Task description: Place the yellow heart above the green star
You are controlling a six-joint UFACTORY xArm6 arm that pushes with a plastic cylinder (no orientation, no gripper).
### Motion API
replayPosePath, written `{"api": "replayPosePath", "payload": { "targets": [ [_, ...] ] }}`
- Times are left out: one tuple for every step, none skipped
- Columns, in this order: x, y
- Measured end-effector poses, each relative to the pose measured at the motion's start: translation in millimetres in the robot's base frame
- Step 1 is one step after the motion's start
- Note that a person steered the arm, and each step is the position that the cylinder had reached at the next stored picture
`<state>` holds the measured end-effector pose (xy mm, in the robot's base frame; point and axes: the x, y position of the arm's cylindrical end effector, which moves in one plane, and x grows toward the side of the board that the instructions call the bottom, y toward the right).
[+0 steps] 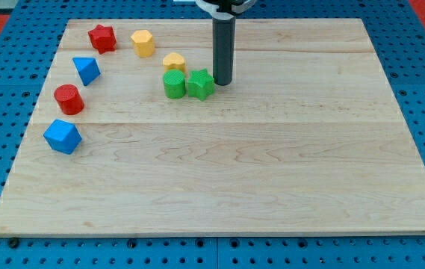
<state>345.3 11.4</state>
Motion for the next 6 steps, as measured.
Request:
{"api": "replayPosePath", "payload": {
  "targets": [
    [-56,-18],
    [-59,-111],
    [-21,-127],
    [-15,-77],
    [2,-60],
    [11,11]
  ]
}}
